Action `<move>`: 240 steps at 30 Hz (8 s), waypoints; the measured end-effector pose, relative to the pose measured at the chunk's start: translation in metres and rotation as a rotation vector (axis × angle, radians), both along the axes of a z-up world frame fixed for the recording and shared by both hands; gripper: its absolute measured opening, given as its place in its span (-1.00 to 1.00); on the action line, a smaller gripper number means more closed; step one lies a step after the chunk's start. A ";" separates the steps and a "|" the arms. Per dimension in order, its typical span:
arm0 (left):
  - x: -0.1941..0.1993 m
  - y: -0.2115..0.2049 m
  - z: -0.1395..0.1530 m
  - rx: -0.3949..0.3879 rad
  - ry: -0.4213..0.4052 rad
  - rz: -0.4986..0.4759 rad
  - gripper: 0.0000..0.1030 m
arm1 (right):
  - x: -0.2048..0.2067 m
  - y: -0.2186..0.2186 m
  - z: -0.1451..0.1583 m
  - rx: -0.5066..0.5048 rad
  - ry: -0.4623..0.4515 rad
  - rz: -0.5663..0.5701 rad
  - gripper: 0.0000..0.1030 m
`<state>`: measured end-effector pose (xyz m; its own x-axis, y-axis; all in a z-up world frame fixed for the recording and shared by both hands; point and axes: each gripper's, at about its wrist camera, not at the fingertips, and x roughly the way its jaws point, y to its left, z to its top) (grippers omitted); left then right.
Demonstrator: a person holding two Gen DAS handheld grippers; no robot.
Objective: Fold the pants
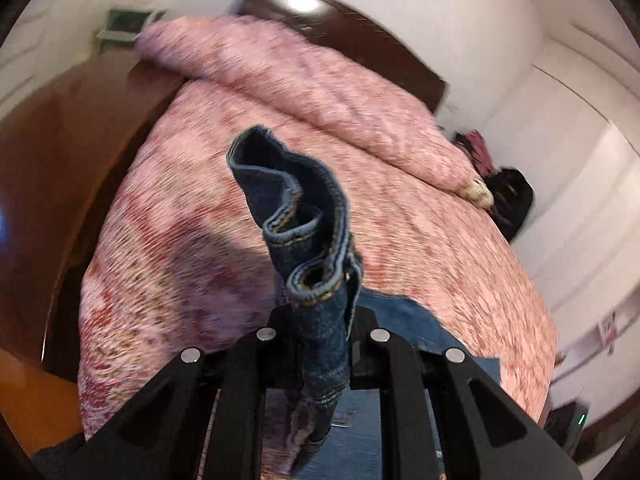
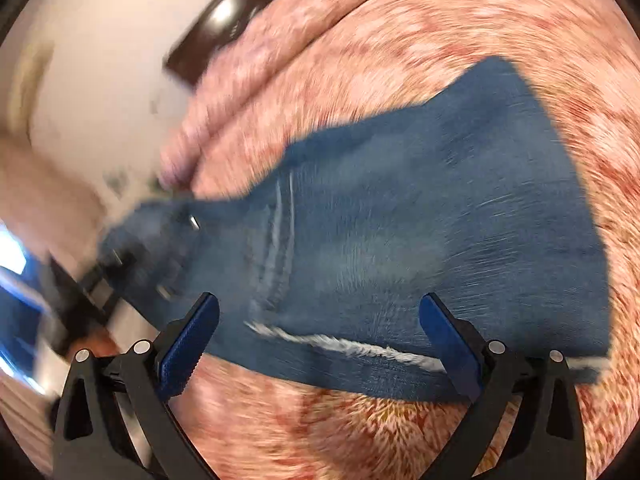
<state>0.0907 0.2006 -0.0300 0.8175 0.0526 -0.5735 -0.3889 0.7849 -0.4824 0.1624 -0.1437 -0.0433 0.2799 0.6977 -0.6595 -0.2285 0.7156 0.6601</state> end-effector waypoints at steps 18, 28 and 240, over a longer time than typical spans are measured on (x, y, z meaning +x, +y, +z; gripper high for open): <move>0.077 -0.248 -0.033 0.325 0.190 -0.586 -0.75 | -0.009 -0.114 0.018 0.156 -0.122 -0.260 0.93; 0.077 -0.247 -0.056 0.261 0.260 -0.627 -0.09 | -0.004 -0.112 0.015 0.173 -0.103 -0.245 0.93; 0.168 -0.189 -0.082 0.382 0.463 -0.488 0.96 | 0.150 0.012 -0.014 -0.232 0.078 0.026 -0.98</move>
